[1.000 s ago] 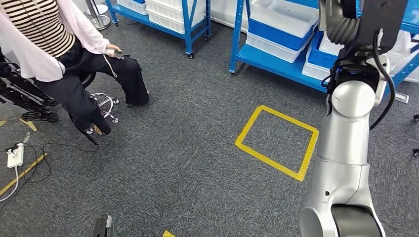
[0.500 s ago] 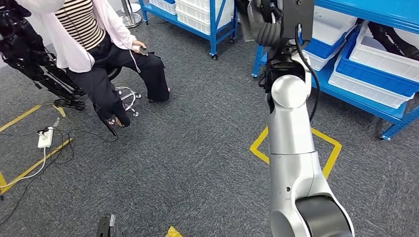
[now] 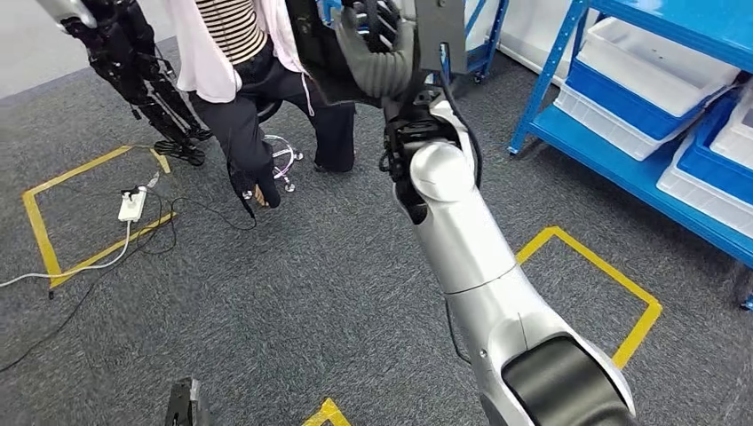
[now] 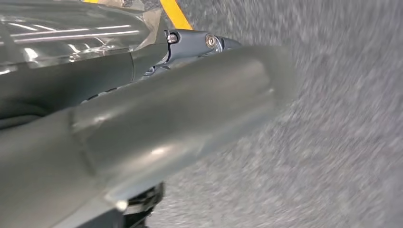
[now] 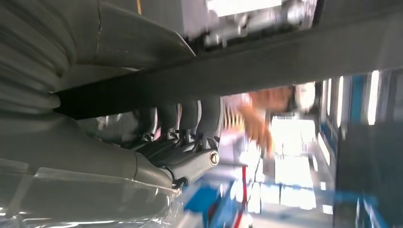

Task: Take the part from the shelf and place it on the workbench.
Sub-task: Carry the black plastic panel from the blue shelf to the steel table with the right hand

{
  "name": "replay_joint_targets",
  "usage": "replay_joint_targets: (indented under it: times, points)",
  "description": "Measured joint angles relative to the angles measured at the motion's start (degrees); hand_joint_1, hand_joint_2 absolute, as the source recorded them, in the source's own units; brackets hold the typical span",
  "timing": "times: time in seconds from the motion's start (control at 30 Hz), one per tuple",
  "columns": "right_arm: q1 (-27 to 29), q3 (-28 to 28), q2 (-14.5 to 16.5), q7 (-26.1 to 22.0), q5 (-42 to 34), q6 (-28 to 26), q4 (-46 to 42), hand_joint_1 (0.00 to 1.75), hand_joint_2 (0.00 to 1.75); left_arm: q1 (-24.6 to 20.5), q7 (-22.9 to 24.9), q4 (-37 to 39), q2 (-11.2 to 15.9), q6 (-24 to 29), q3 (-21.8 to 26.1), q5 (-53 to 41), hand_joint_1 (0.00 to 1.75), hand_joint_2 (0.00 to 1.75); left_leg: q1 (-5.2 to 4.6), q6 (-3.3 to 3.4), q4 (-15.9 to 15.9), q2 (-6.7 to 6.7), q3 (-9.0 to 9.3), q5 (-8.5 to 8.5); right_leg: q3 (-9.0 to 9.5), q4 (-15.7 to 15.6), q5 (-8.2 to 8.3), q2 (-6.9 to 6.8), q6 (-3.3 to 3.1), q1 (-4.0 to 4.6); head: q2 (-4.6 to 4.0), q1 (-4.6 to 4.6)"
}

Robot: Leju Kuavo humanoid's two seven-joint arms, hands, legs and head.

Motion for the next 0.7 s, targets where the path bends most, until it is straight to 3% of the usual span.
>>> replay_joint_targets:
  times: [0.03, 0.07, 0.1, 0.17, 0.23, 0.27, 0.33, 0.37, 0.43, 0.5, 0.57, 0.6, 0.63, 0.7]
  points:
    - [-0.46, 1.98, -0.03, -0.20, -1.80, -0.54, 0.50, 1.75, 1.75, 0.09, -0.21, 0.01, 0.03, 0.01, 0.45, 0.28, 0.00, 0.00, -0.06, 0.08, 0.01, -0.85, 0.01, -0.02, -1.74, 3.19, -0.76, 0.46, -0.06, 0.10, 0.00, 0.05]
    - [-0.86, 3.62, -0.02, -0.40, -3.03, -0.84, 0.86, 1.75, 1.75, 0.25, -0.40, 0.03, 0.04, 0.05, 0.89, 0.45, 0.00, 0.00, -0.13, 0.11, 0.02, -1.74, 0.02, -0.02, -2.61, 4.42, -0.64, 0.70, 0.06, 0.21, 0.00, 0.06]
    - [-1.28, 5.09, -0.02, -0.57, -3.90, -1.04, 1.17, 1.75, 1.75, 0.44, -0.56, 0.04, 0.04, 0.13, 1.30, 0.59, 0.00, 0.00, -0.21, 0.12, 0.04, -2.66, 0.04, -0.02, -2.37, 3.28, 0.38, 0.90, 0.27, 0.32, 0.00, 0.06]
    - [-2.26, 7.71, 0.00, -0.79, -5.19, -1.32, 1.66, 1.75, 1.75, 0.84, -0.86, 0.08, -0.03, 0.40, 1.99, 0.81, 0.00, 0.00, -0.27, 0.09, 0.07, -4.41, 0.07, 0.00, 0.55, -3.97, 3.83, 2.37, 0.41, 0.49, 0.00, 0.07]
    - [-3.26, 9.75, 0.01, -0.96, -6.29, -1.61, 2.06, 1.75, 1.75, 1.11, -1.22, 0.12, -0.09, 0.62, 2.61, 1.00, 0.00, 0.00, -0.33, -0.15, 0.26, -6.01, -0.08, -0.02, 3.58, -10.64, 6.42, 4.46, -0.06, 0.55, 0.00, 0.04]
    - [-3.67, 10.54, 0.03, -1.08, -6.73, -1.71, 2.28, 1.75, 1.75, 1.30, -1.39, 0.14, -0.12, 0.66, 2.91, 1.04, 0.00, 0.00, -0.23, -0.39, 0.30, -6.70, -0.20, -0.02, 4.34, -12.15, 6.93, 5.03, -0.36, 0.65, 0.00, 0.03]
    - [-4.20, 11.71, 0.13, -1.45, -7.29, -1.81, 2.69, 1.75, 1.75, 1.84, -1.64, 0.21, -0.07, 0.68, 3.42, 1.06, 0.00, 0.00, 0.01, -1.01, 0.20, -7.89, -0.37, 0.04, 5.00, -12.84, 7.17, 4.10, -0.78, 0.52, 0.00, 0.05]
    - [-4.35, 12.12, 0.16, -1.65, -7.43, -1.82, 2.88, 1.75, 1.75, 2.15, -1.72, 0.26, -0.02, 0.68, 3.57, 1.08, 0.00, 0.00, 0.02, -1.31, 0.42, -7.43, -0.60, -0.14, 5.40, -13.25, 7.31, 3.46, -1.01, 0.35, 0.00, 0.04]
    - [-4.73, 12.61, 0.18, -2.00, -7.61, -1.82, 3.26, 1.75, 1.75, 2.49, -1.89, 0.34, 0.12, 0.68, 3.72, 1.08, 0.00, 0.00, -0.05, -1.92, 3.49, -4.28, -2.15, -1.94, 6.26, -14.12, 7.54, 1.98, -1.82, -0.12, 0.00, -0.16]
    - [-5.06, 12.89, 0.15, -2.16, -7.66, -1.81, 3.72, 1.75, 1.75, 2.53, -2.04, 0.36, 0.17, 0.62, 3.74, 1.03, 0.00, 0.00, 0.31, -2.62, 10.45, -0.72, -5.70, -5.16, 6.69, -14.28, 7.37, 0.50, -2.38, 0.06, 0.00, -0.32]
    - [-5.10, 13.14, 0.15, -2.35, -7.55, -1.81, 4.33, 1.75, 1.75, 2.59, -2.17, 0.37, 0.18, 0.48, 3.74, 0.71, 0.00, 0.00, 1.11, -3.38, 15.49, 0.46, -8.64, -6.44, 6.81, -14.27, 7.11, -0.88, -2.32, 0.08, 0.00, -0.34]
    - [-5.08, 13.24, 0.15, -2.50, -7.42, -1.80, 4.64, 1.75, 1.75, 2.64, -2.20, 0.37, 0.19, 0.39, 3.74, 0.51, 0.00, 0.00, 1.56, -3.78, 15.01, 0.82, -8.60, -5.61, 6.89, -14.25, 6.93, -1.52, -2.10, 0.02, 0.00, -0.36]
    - [-5.07, 13.30, 0.15, -2.65, -7.27, -1.79, 4.94, 1.75, 1.75, 2.66, -2.23, 0.37, 0.23, 0.30, 3.74, 0.31, 0.00, 0.00, 2.02, -4.19, 12.30, 1.39, -7.29, -3.91, 7.06, -14.20, 6.71, -2.12, -1.80, -0.09, 0.00, -0.37]
    - [-5.19, 13.33, 0.14, -2.87, -7.05, -1.77, 5.38, 1.75, 1.75, 2.55, -2.29, 0.37, 0.17, 0.14, 3.74, 0.11, 0.00, 0.00, 2.48, -4.92, 4.69, 3.74, -3.03, -0.63, 7.38, -13.88, 6.01, -3.10, -0.87, 0.07, 0.00, -0.44]
